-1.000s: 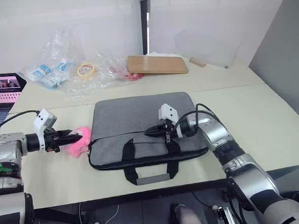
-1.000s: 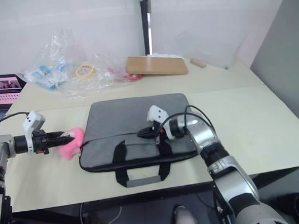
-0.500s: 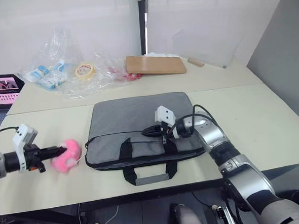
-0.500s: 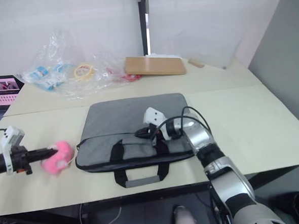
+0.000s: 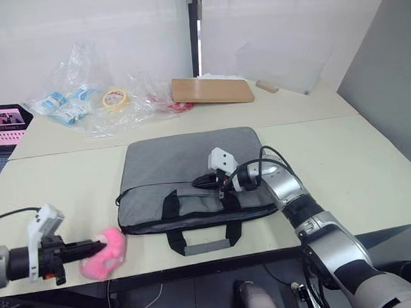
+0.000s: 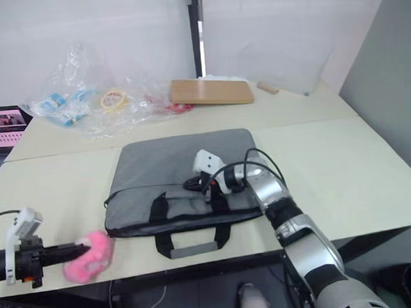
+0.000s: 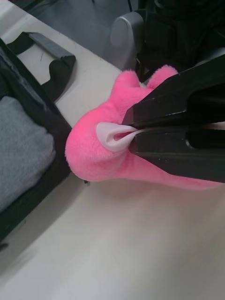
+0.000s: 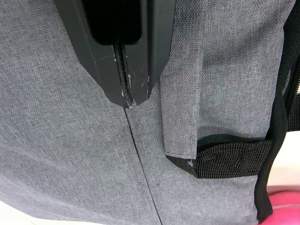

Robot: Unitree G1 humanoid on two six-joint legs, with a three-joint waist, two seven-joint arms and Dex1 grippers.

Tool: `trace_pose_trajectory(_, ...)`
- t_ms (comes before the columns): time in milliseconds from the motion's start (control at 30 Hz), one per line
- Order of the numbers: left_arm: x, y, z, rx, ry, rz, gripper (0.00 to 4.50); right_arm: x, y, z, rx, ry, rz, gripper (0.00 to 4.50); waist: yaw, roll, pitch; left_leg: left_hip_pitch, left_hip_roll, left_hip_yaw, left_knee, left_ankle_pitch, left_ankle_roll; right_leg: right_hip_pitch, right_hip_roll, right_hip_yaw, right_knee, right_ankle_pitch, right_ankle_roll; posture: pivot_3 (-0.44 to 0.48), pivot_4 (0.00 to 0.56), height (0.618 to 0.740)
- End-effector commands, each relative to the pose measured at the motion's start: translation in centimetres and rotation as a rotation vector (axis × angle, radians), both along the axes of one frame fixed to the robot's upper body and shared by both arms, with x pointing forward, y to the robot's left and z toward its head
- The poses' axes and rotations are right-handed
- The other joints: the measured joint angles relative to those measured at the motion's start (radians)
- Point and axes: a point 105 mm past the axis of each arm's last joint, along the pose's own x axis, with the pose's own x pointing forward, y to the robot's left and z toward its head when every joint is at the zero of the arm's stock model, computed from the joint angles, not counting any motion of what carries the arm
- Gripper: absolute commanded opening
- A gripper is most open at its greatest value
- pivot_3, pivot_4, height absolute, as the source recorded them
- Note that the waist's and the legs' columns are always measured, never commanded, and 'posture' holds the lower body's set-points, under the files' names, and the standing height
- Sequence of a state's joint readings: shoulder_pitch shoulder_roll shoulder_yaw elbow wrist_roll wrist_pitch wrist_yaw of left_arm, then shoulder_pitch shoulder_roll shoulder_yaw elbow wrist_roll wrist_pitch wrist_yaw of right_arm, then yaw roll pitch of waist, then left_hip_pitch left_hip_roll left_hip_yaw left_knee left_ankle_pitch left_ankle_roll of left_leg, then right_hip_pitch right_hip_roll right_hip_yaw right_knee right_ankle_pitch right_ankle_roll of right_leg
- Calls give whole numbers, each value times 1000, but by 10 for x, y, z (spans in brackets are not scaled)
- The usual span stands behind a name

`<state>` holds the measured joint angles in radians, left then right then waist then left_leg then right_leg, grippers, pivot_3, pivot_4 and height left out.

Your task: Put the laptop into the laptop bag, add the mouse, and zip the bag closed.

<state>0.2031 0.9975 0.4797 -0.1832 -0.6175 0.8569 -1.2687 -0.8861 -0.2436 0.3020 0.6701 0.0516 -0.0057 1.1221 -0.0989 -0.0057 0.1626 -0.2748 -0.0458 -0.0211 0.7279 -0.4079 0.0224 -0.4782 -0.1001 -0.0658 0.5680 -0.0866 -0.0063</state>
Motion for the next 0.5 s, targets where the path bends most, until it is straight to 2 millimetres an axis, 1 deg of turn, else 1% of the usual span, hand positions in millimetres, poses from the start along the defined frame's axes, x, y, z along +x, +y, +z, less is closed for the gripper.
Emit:
trace_pose_trajectory(33, -6, -9, 3, -24, 3, -28, 34, 8, -6, -8, -36, 3, -62, 0, 1, 0, 0, 1, 2, 0, 0, 0, 0, 1, 1, 0, 0, 0, 0, 0, 150, 740)
trace_pose_trajectory(100, -12, -16, -1, -46, 26, -46, 34, 8, -6, -8, -36, 3, -63, 0, 1, 0, 0, 1, 5, 0, 0, 0, -1, 1, 2, 1, 0, -1, -1, 0, 150, 740)
trace_pose_trajectory(200, -15, -25, -3, -85, 41, -53, 34, 8, -7, -8, -35, 4, -67, 0, 2, 0, 0, 1, 6, 0, 0, -1, -1, 1, 4, 1, 0, -1, -2, 0, 150, 740)
trace_pose_trajectory(267, -16, -36, -5, -119, 43, -59, 34, 8, -6, -9, -35, 7, -68, 0, 3, 0, 0, 1, 7, 0, -1, -1, -2, 1, 4, 1, 0, -1, -2, 0, 150, 740)
trace_pose_trajectory(367, -15, -47, -6, -150, 37, -55, 34, 8, -6, -9, -35, 8, -69, 0, 4, 0, 0, 1, 7, 0, -1, -1, -2, 2, 4, 1, 0, -1, -2, 0, 150, 740)
trace_pose_trajectory(500, -6, -70, -7, -233, 14, -44, 34, 8, -6, -9, -37, 10, -71, 0, 9, 0, 0, 1, 7, 0, -1, -1, -2, 3, 4, 1, 0, -1, -2, 0, 150, 740)
